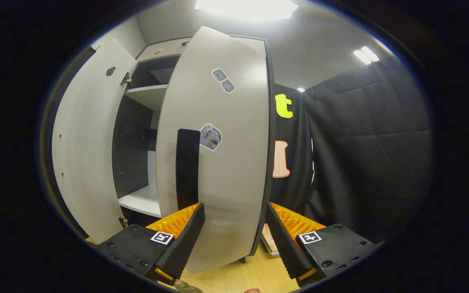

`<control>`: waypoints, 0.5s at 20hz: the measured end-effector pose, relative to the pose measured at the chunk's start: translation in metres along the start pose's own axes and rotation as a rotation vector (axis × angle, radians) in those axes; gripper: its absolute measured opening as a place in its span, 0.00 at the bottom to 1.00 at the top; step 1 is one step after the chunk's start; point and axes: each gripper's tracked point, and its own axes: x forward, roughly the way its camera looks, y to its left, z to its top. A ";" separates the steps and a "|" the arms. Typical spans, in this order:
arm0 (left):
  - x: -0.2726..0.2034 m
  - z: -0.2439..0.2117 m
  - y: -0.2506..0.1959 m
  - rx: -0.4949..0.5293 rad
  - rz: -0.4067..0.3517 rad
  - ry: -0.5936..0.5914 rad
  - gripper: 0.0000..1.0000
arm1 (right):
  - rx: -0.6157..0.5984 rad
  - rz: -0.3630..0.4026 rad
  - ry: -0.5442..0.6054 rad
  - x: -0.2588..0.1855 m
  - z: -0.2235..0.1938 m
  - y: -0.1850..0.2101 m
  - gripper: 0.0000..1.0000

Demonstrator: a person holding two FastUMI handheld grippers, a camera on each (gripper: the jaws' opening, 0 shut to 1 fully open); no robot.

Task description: Grasp the bottle in the cabinet with the left hand and place it on the coaster, then close the right door with the right hand and the left door with the left hand.

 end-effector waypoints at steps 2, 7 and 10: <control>0.014 0.015 -0.011 0.001 -0.024 -0.011 0.77 | -0.005 -0.001 0.007 -0.009 -0.009 -0.007 0.96; 0.044 0.056 -0.034 0.001 -0.074 -0.043 0.78 | -0.014 -0.011 0.040 -0.028 -0.035 -0.027 0.93; 0.058 0.076 -0.046 -0.004 -0.111 -0.053 0.79 | -0.004 -0.014 0.061 -0.037 -0.049 -0.039 0.95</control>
